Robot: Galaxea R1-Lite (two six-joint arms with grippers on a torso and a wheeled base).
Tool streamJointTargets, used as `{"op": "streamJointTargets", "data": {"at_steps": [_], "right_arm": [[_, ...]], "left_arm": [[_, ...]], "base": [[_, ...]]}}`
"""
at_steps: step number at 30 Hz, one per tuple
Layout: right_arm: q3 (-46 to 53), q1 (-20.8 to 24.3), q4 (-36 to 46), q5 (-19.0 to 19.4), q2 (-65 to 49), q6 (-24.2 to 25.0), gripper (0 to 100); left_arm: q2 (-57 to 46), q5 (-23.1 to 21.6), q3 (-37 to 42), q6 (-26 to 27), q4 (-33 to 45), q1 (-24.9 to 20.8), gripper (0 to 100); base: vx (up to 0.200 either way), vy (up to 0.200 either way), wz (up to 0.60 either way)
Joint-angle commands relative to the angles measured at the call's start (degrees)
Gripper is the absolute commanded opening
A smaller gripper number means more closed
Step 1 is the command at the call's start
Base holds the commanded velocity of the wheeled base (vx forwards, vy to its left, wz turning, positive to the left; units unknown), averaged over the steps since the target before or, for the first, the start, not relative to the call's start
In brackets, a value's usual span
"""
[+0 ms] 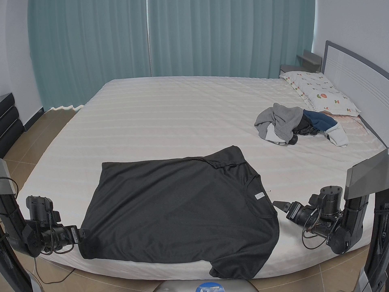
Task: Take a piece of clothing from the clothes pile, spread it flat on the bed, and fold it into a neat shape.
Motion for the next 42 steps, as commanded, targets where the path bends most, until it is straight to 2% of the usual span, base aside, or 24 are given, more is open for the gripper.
{"op": "streamJointTargets", "data": {"at_steps": [1, 3, 6, 7, 10, 13, 18, 23, 24, 29, 30, 42], "right_arm": [[-3.48, 1.53, 0.51, -0.16, -1.69, 0.33, 100], [-5.15, 2.06, 1.83, -0.24, -2.39, 0.25, 100], [-5.24, 2.15, 2.01, -0.24, -2.48, 0.25, 100], [-11.39, 3.12, 8.42, -0.24, -3.80, 0.33, 100], [-18.68, 4.35, 16.51, -0.33, -3.53, 0.42, 100], [-26.77, 6.02, 25.12, -0.86, -2.21, 0.51, 100], [-39.25, 8.04, 33.56, -2.09, 2.09, 0.51, 100], [-50.94, 8.65, 42.08, -2.18, 6.66, 0.60, 100], [-55.69, 8.65, 45.34, -2.44, 8.68, 0.68, 100], [-62.80, 8.56, 49.73, -4.46, 12.38, 3.41, 100], [-64.83, 8.21, 52.02, -4.90, 13.25, 3.85, 100], [-78.63, 6.72, 61.95, -4.99, 19.58, 4.46, 100]], "left_arm": [[-3.32, -1.75, -2.98, -4.02, -0.03, 0.15, 100], [-3.23, -2.27, -5.00, -7.80, 0.76, -0.03, 100], [-3.23, -2.36, -5.09, -7.97, 0.76, -0.03, 100], [-2.26, -5.09, -5.97, -10.43, 0.85, -0.03, 100], [-1.21, -5.61, -5.79, -11.23, 0.76, -0.12, 100], [-0.24, -6.41, -6.14, -14.92, 0.50, 0.06, 100], [0.20, -10.71, -6.67, -21.51, 0.24, 0.15, 100], [1.69, -10.98, -7.37, -23.44, 0.24, 0.15, 100], [2.92, -10.98, -7.46, -24.15, 0.24, 0.15, 100], [5.82, -10.89, -8.07, -27.84, -0.82, 0.15, 100], [7.41, -10.89, -9.22, -30.30, -2.22, 0.15, 100], [10.57, -10.62, -8.87, -32.23, -4.07, -2.75, 100]], "base": [[0.000, 0.000, 0.00], [0.000, 0.000, 0.00], [0.000, 0.067, 0.00], [0.000, 0.200, 0.00], [0.000, 0.200, 0.00], [0.000, 0.200, 0.00], [0.000, 0.200, 0.00], [0.000, 0.080, 0.00], [0.000, 0.000, 0.00], [0.000, 0.000, 0.00], [0.000, 0.000, 0.00], [0.133, 0.000, 0.00]]}}
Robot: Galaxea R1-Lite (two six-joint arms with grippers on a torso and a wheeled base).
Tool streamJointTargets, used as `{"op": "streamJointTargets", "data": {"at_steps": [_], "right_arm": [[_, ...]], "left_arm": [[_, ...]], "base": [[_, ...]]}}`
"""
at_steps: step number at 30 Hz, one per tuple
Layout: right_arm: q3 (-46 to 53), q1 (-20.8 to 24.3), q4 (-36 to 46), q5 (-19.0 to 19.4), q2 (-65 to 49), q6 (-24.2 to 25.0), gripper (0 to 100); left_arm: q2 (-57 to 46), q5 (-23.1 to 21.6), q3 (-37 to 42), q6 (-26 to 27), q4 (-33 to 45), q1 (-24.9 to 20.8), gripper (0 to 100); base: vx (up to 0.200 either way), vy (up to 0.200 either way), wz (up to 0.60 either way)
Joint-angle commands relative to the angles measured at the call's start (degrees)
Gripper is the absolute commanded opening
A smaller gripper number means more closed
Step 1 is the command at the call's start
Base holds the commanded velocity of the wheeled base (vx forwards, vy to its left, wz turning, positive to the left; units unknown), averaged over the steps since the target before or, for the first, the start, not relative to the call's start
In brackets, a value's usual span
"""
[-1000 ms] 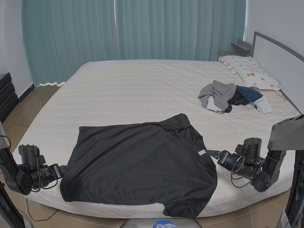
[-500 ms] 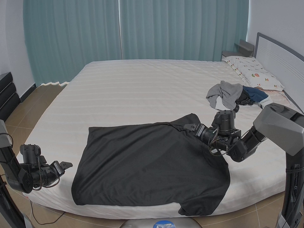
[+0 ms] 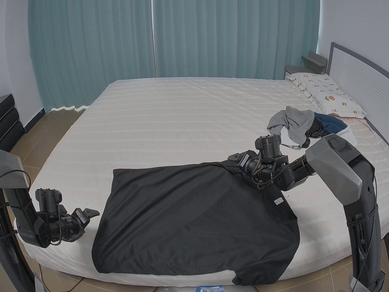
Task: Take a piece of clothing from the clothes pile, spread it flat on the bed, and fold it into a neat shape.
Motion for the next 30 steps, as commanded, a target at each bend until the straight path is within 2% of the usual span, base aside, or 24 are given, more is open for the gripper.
{"op": "streamJointTargets", "data": {"at_steps": [1, 8, 16, 17, 20, 22, 23, 25, 26, 30], "right_arm": [[-5.55, -0.01, 2.65, -0.11, 5.36, 0.62, 100], [-7.75, 0.42, 5.11, -0.11, 5.53, 0.36, 100], [-17.33, -0.19, 12.31, -0.11, 9.58, 0.53, 100], [-21.20, -0.37, 15.21, -0.29, 11.33, 0.80, 100], [-26.45, -0.63, 16.71, -1.52, 13.97, 1.23, 100], [-26.45, -0.63, 15.21, -1.70, 14.94, 1.85, 100], [-26.45, -0.45, 10.29, -1.17, 15.29, 2.38, 100], [-26.45, -0.45, 9.15, -0.99, 15.46, 2.47, 100], [-26.45, 0.07, 0.27, -0.29, 17.05, 2.29, 100], [-26.45, -0.37, -8.08, -0.03, 17.31, 1.32, 100]], "left_arm": [[2.19, 0.08, 0.15, -0.94, -0.46, -1.21, 100], [2.28, 0.08, 0.32, -0.94, -0.63, -1.21, 100], [2.28, 0.08, 0.32, -0.94, -0.63, -1.29, 100], [2.28, 0.08, 0.32, -0.94, -0.63, -1.29, 100], [2.28, 0.08, 0.32, -0.94, -0.63, -1.21, 100], [2.37, 0.08, 0.32, -0.94, -0.63, -1.29, 100], [2.37, 0.08, 0.32, -0.94, -0.63, -1.21, 100], [2.37, 0.08, 0.32, -0.94, -0.63, -1.29, 100], [2.37, 0.08, 0.32, -1.03, -0.63, -1.29, 100], [2.28, 0.08, 0.24, -1.73, -0.63, -1.29, 100]], "base": [[0.000, 0.000, 0.00], [0.000, 0.000, 0.00], [0.000, 0.000, 0.00], [0.000, 0.000, 0.00], [0.000, 0.000, 0.00], [0.000, 0.000, 0.00], [0.000, 0.000, 0.00], [0.000, 0.000, 0.00], [0.000, 0.000, 0.00], [0.000, 0.000, 0.00]]}}
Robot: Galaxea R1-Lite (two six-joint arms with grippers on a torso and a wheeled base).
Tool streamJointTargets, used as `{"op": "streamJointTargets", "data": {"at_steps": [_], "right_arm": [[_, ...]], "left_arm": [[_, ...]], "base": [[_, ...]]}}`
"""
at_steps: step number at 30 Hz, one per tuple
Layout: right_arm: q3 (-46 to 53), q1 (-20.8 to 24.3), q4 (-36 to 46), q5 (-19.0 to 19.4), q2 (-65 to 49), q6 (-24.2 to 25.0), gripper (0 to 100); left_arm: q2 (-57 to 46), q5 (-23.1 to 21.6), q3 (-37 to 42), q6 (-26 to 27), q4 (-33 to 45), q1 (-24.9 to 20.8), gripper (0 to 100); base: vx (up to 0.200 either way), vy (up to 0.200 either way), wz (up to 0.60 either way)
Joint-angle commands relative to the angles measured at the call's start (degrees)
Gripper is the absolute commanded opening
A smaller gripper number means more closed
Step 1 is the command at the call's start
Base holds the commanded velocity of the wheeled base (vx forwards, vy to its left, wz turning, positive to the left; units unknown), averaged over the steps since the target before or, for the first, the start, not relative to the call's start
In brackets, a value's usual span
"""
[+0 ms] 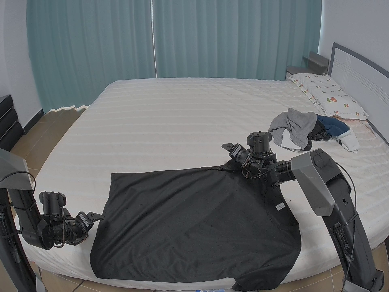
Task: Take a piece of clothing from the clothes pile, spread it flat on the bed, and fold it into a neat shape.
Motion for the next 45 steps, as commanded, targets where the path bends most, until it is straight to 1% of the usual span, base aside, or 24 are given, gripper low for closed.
{"op": "streamJointTargets", "data": {"at_steps": [1, 4, 6, 8, 10, 15, 21, 25, 31, 36, 41, 45], "right_arm": [[-0.34, -0.21, -12.03, 0.66, 2.38, -1.16, 100], [-0.34, -1.44, -16.16, 1.01, -0.44, -4.94, 100], [-0.34, -2.06, -16.42, 2.24, -1.84, -6.87, 100], [-0.34, -2.41, -16.16, 3.82, -2.02, -7.66, 100], [-0.34, -2.32, -15.02, 4.26, -1.14, -8.19, 100], [-0.34, -2.06, -13.96, 4.26, 2.82, -9.33, 100], [-0.34, -2.41, -13.17, 3.56, 3.17, -9.60, 100], [-0.34, -3.90, -8.42, 2.24, 1.06, -9.60, 100], [-0.34, -6.28, -6.84, 1.71, 0.00, -9.77, 100], [-0.01, -8.21, -3.59, 1.80, -0.17, -11.00, 100], [2.10, -9.09, -3.41, 1.89, 0.00, -11.97, 100], [7.02, -9.35, -3.77, 2.59, -1.40, -11.97, 100]], "left_arm": [[0.01, 0.00, -0.09, -0.66, -0.02, 0.01, 100], [0.10, 0.00, -0.01, -0.66, -0.28, 0.01, 100], [0.10, 0.09, -0.01, -0.66, -0.28, 0.01, 100], [0.10, 0.09, -0.01, -0.66, -0.28, 0.01, 100], [0.10, 0.09, -0.01, -0.66, -0.28, 0.01, 100], [0.10, 0.27, -0.01, -0.66, -0.28, -0.08, 100], [0.10, 0.27, -0.01, -0.66, -0.28, -0.08, 100], [0.10, 0.27, 0.08, -0.66, -0.28, -0.08, 100], [0.10, 0.27, 0.08, -0.66, -0.28, -0.08, 100], [0.10, 0.27, 0.08, -0.66, -0.28, -0.08, 100], [0.10, 0.27, 0.08, -0.66, -0.28, -0.08, 100], [0.10, 0.27, 0.08, -0.66, -0.28, -0.08, 100]], "base": [[0.000, 0.000, 0.00], [0.000, 0.000, 0.00], [0.000, 0.000, 0.00], [0.000, 0.000, 0.00], [0.000, 0.000, 0.00], [0.000, 0.000, 0.00], [0.000, 0.000, 0.00], [0.000, 0.000, 0.00], [0.000, 0.000, 0.00], [0.000, 0.000, 0.00], [0.000, 0.000, 0.00], [0.000, 0.000, 0.00]]}}
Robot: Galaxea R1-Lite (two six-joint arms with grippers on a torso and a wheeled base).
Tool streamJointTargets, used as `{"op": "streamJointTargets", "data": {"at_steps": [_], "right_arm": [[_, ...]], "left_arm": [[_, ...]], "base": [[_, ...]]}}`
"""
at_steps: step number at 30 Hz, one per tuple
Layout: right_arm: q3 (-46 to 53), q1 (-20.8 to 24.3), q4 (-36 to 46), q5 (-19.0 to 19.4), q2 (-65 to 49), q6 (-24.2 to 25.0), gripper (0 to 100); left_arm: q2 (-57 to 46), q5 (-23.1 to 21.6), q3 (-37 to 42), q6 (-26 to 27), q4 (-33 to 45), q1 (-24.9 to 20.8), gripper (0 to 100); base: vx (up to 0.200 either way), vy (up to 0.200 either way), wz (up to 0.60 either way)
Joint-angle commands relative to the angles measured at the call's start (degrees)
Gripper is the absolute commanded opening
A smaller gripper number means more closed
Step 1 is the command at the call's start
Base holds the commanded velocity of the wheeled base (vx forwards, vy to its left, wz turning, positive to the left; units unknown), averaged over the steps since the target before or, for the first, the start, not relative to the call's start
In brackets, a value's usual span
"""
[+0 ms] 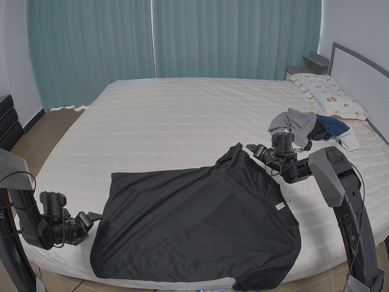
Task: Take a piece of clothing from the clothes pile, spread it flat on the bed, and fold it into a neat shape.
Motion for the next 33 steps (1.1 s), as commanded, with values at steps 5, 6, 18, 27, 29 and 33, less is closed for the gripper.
{"op": "streamJointTargets", "data": {"at_steps": [5, 6, 18, 27, 29, 33], "right_arm": [[5.73, -0.41, -0.47, 1.31, -1.18, -0.02, 100], [5.64, -0.32, -0.47, 1.31, -1.09, -0.02, 100], [2.21, 0.12, 0.15, 0.78, 2.43, 0.15, 0], [1.51, -1.29, -0.03, 0.61, 1.90, 0.51, 0], [1.42, -1.55, -0.20, 0.52, 1.90, 0.59, 0], [-0.07, -2.17, -0.29, -1.06, 2.52, 0.59, 0]], "left_arm": [[0.04, 0.01, 0.00, -0.03, 0.02, 0.03, 100], [0.04, 0.01, 0.00, -0.03, 0.02, 0.03, 100], [0.04, 0.10, 0.09, -0.03, 0.02, 0.03, 100], [0.04, 0.01, 0.09, -0.03, -0.07, 0.03, 100], [0.04, 0.10, 0.09, -0.03, 0.02, 0.03, 100], [0.04, 0.10, 0.09, -0.03, 0.02, 0.03, 100]], "base": [[0.000, 0.000, 0.00], [0.000, 0.000, 0.00], [0.000, 0.000, 0.00], [0.000, 0.000, 0.00], [0.000, 0.000, 0.00], [0.000, 0.000, 0.00]]}}
